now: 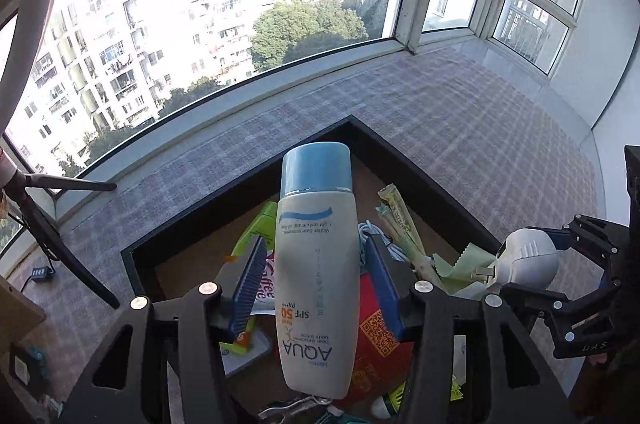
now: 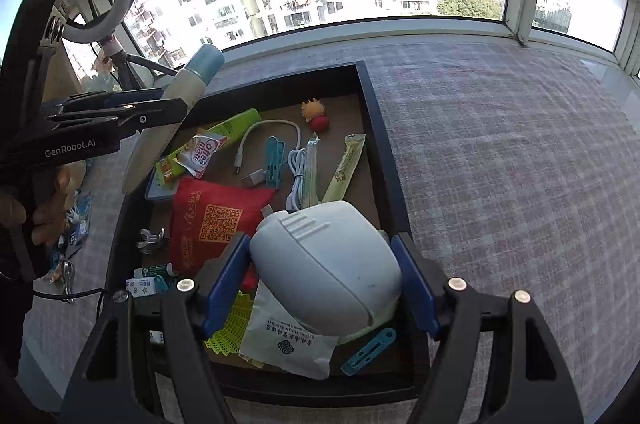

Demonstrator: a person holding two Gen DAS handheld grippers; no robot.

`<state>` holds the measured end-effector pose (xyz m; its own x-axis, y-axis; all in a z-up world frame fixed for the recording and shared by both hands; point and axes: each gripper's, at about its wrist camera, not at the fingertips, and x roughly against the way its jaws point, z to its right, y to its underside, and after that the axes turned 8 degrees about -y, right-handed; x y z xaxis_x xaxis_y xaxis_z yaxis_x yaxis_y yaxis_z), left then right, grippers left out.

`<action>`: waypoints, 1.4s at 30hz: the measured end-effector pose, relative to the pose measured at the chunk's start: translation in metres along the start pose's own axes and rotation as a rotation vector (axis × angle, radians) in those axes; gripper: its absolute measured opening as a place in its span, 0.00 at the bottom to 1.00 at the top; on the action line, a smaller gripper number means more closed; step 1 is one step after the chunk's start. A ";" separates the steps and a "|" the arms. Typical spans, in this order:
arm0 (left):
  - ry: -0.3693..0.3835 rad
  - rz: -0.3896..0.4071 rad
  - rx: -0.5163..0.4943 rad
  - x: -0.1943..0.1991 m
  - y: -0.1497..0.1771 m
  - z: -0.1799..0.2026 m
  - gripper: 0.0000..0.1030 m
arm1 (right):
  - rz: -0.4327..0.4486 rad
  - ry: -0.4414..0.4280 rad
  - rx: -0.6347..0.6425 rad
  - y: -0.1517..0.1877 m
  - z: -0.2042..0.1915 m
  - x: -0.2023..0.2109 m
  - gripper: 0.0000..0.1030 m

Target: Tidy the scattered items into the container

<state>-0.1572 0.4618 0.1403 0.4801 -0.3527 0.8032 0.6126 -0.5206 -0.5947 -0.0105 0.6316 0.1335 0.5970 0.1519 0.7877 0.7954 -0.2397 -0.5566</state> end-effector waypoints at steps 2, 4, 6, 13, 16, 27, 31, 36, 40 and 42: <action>0.006 0.004 0.045 0.002 0.000 -0.009 0.57 | 0.016 -0.010 -0.017 -0.001 0.002 0.007 0.74; -0.006 0.015 0.051 0.009 0.003 -0.016 0.57 | 0.029 -0.027 -0.029 -0.002 0.003 0.012 0.74; -0.019 0.025 0.057 0.017 0.007 -0.022 0.57 | 0.034 -0.025 -0.026 -0.003 0.001 0.015 0.74; -0.055 0.049 0.089 0.059 0.034 -0.042 0.57 | 0.029 -0.022 -0.018 0.004 -0.016 0.025 0.74; -0.068 0.055 0.107 0.082 0.048 -0.048 0.57 | 0.029 -0.029 -0.008 0.011 -0.028 0.033 0.74; -0.201 0.111 0.237 0.181 0.125 -0.086 0.73 | 0.060 -0.060 0.031 0.041 -0.084 0.073 0.75; -0.284 0.098 0.305 0.207 0.160 -0.105 0.74 | 0.055 -0.079 0.049 0.056 -0.113 0.075 0.75; -0.333 0.072 0.390 0.230 0.203 -0.129 0.74 | 0.049 -0.113 0.077 0.077 -0.159 0.071 0.75; -0.344 0.063 0.428 0.251 0.237 -0.146 0.74 | 0.033 -0.134 0.108 0.092 -0.200 0.062 0.75; -0.356 0.063 0.440 0.262 0.253 -0.156 0.74 | 0.030 -0.140 0.121 0.098 -0.220 0.058 0.75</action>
<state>0.0258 0.1168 0.2061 0.6594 -0.0491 0.7502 0.7433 -0.1070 -0.6603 0.0792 0.4058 0.1828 0.6229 0.2799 0.7305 0.7785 -0.1302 -0.6139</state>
